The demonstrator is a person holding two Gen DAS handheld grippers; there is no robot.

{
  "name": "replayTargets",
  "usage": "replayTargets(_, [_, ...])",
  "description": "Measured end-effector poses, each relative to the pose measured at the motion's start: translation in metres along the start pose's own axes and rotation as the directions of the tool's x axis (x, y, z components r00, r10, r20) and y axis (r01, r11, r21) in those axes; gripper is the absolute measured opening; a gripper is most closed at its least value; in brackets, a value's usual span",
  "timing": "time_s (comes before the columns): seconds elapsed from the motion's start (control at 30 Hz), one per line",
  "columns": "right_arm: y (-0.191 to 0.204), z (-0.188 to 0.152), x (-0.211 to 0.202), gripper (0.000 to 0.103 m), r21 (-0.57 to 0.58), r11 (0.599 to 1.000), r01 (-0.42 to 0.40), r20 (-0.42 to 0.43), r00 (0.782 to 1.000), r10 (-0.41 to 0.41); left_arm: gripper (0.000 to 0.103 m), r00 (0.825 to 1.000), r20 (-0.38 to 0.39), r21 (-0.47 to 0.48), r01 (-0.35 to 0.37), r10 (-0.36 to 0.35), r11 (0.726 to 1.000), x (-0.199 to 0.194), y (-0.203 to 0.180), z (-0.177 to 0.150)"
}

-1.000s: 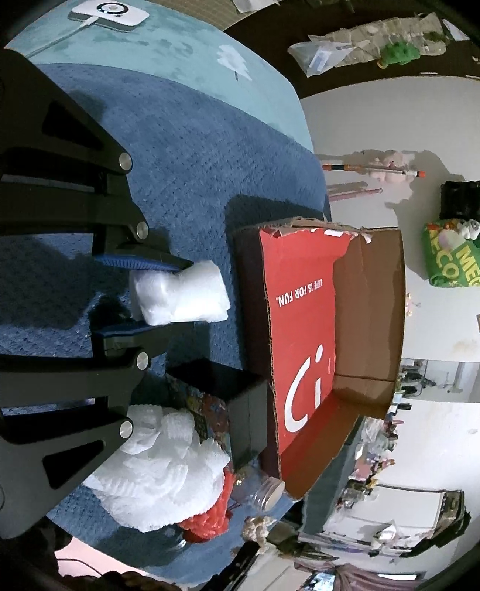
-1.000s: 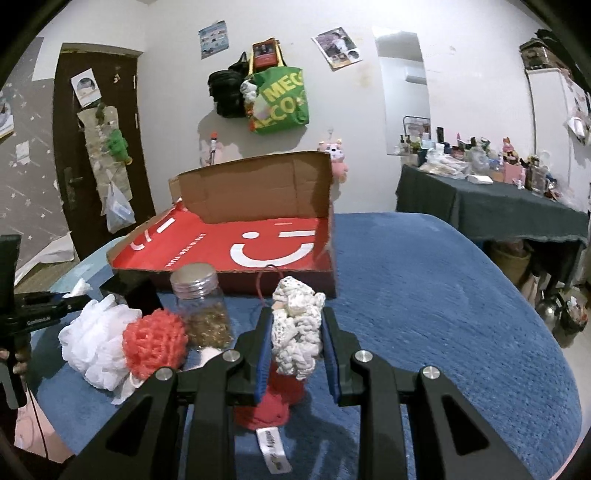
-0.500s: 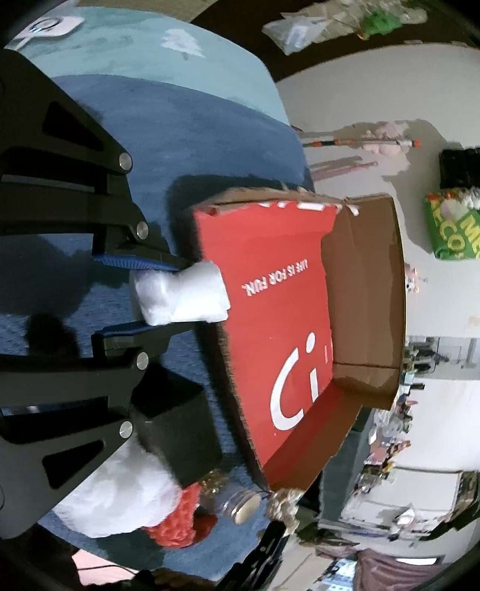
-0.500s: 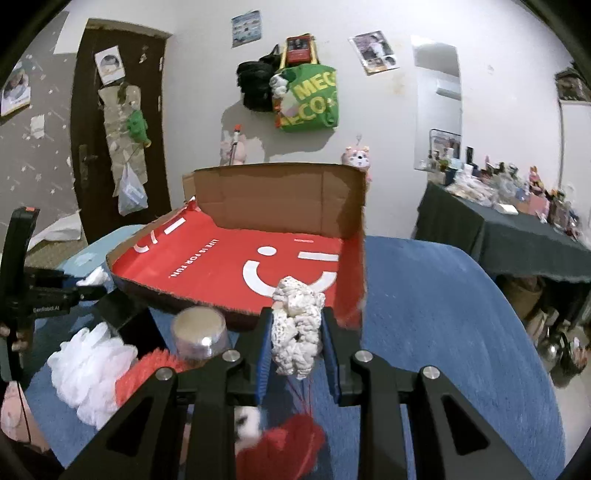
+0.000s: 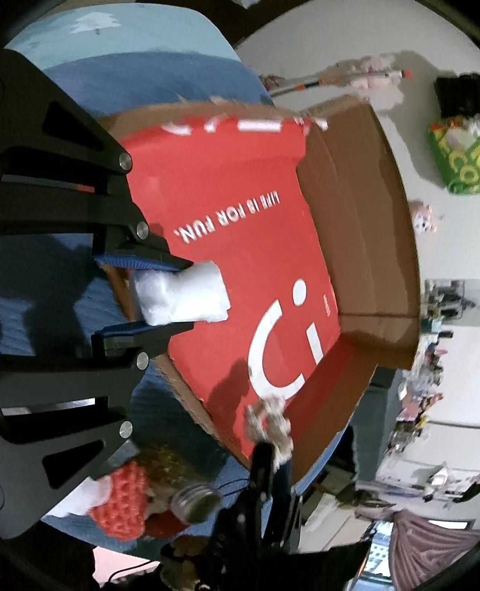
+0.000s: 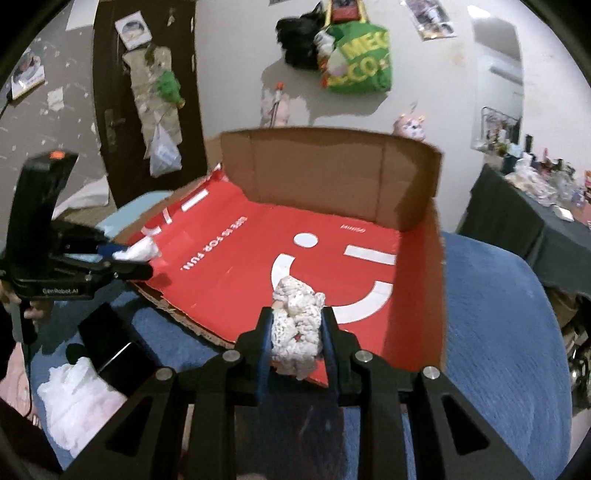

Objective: Organize soft objects
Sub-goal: 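Carry the white sock and cream scrunchie into the red-lined box with both tools, then open both tools to release the sock and scrunchie onto the red paper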

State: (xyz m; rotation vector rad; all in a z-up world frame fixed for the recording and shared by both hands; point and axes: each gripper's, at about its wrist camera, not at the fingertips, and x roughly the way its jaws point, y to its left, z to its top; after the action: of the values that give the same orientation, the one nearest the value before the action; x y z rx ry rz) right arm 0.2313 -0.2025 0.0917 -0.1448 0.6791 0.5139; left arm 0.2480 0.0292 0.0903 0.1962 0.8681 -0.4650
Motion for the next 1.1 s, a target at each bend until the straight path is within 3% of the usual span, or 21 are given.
replayTargets(0.17, [-0.004, 0.013, 0.025, 0.027, -0.002, 0.999, -0.050, -0.077, 0.996, 0.050, 0.022, 0.997, -0.064, 0.014, 0.054, -0.053, 0.998, 0.025, -0.005, 0.018])
replayTargets(0.37, [-0.006, 0.024, 0.048, 0.027, 0.002, 0.994, -0.107, -0.171, 0.980, 0.106, 0.022, 0.979, -0.158, 0.007, 0.135, -0.132, 0.991, 0.053, -0.005, 0.032])
replayTargets(0.73, [-0.012, 0.026, 0.071, 0.028, 0.026, 0.989, -0.145, -0.272, 0.951, 0.146, 0.022, 0.969, -0.206, 0.023, 0.146, -0.138, 0.989, 0.078, -0.009, 0.038])
replayTargets(1.1, [-0.014, 0.022, 0.080, 0.035, 0.044, 0.986, -0.163, -0.318, 0.933, 0.169, 0.023, 0.977, -0.192, 0.075, 0.112, -0.096, 0.991, 0.079, -0.017, 0.036])
